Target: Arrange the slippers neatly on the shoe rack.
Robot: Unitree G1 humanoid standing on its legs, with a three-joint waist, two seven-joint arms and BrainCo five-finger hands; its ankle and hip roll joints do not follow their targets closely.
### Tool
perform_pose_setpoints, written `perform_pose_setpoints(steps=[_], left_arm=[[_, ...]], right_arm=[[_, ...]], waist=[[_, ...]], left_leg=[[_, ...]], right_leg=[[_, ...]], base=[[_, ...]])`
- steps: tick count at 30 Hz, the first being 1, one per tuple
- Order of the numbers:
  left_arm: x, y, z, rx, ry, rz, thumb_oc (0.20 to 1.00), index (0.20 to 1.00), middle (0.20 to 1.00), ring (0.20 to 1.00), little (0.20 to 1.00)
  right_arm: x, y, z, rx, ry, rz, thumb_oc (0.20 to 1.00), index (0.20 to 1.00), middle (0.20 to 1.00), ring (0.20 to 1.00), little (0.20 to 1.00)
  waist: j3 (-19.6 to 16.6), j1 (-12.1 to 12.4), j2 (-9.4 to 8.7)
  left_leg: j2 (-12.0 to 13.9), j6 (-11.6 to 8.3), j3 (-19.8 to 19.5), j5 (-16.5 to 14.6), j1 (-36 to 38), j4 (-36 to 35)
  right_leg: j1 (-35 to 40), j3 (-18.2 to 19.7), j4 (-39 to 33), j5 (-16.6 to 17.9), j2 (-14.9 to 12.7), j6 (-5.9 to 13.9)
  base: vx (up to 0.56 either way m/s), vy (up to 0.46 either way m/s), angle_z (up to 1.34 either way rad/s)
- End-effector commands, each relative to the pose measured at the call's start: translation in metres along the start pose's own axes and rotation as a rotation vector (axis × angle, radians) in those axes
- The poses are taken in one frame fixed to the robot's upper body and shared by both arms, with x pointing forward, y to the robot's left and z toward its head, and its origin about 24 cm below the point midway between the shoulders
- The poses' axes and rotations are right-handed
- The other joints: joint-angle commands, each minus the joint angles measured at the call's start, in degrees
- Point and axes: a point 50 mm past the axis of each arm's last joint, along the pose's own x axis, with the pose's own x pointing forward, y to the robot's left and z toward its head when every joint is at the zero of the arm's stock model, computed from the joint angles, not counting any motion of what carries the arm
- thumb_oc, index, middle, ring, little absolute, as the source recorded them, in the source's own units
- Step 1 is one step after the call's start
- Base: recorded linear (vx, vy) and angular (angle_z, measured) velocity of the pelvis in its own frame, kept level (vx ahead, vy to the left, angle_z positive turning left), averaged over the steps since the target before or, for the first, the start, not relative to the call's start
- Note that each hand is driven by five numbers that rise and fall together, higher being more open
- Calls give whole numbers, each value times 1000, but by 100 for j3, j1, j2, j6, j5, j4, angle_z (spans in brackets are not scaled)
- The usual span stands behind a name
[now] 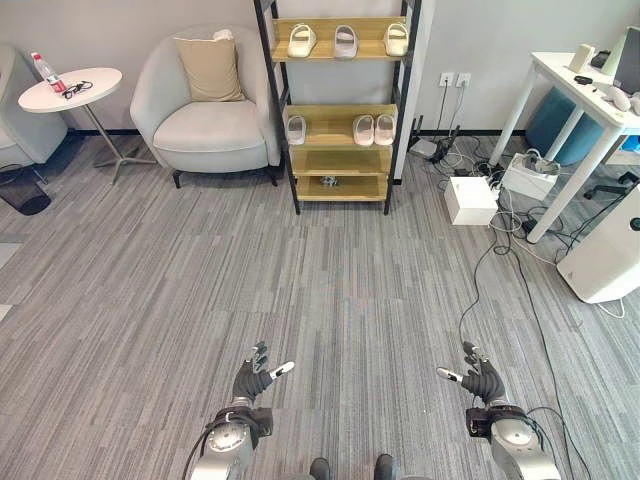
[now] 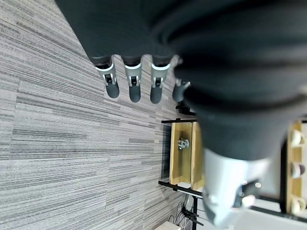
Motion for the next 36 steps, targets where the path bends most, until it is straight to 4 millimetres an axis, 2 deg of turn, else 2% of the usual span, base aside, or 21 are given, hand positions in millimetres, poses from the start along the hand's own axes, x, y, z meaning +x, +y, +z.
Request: perform_pose_setpoints(steps=[1,4,8,12,19,30,36], left_arm=[[5,6,6,29,-24,30,1000,1000,1000,1000,1000],[2,7,0,12,-3,39,1000,1000,1000,1000,1000],[4,4,2,3,-9,27,1000,1000,1000,1000,1000],[7,-2,7,13,-23,-5,1000,1000,1000,1000,1000],[7,-4,6,17,-20,-16,1000,1000,1000,1000,1000],[0,0,-4,-5,10,7,1000,1000,1000,1000,1000],[-2,1,-3,-11,6,3,1000,1000,1000,1000,1000]], right_arm=[[6,-3,23,0,-108,-11,1000,1000,1000,1000,1000],[4,2,29,32,-136,8,1000,1000,1000,1000,1000],[3,4,30,54,-144,7,1000,1000,1000,1000,1000],[-1,4,25,79,-135,-1,1000,1000,1000,1000,1000],[-3,4,21,79,-124,2,1000,1000,1000,1000,1000],[-1,13,20,46,-107,56,1000,1000,1000,1000,1000],[-3,11,15,48,-86,56,1000,1000,1000,1000,1000]], waist=[[-107,-30,-137],[-92,-61,-119],[-36,-109,-113],[28,-209,-143],[43,-286,-157],[-20,-203,-104],[-42,-204,-76]], left_leg=[[136,-205,-484,-420,0,-4],[147,-212,-451,-410,13,-10],[155,-238,-432,-387,-33,16],[224,-368,-299,-320,-188,60],[286,-441,-144,-296,-150,29],[233,-290,-179,-418,9,-10],[212,-267,-222,-433,58,-45]], right_leg=[[315,-19,11,-808,-345,388],[317,-1,11,-812,-344,386],[289,-28,11,-791,-350,382],[214,-181,11,-737,-390,385],[233,-280,11,-740,-391,394],[220,34,11,-750,-345,411],[269,41,11,-783,-353,407]], base=[[0,0,0],[0,0,0],[-23,0,0],[-40,-8,12],[7,-3,7],[7,7,-8],[7,12,-4]])
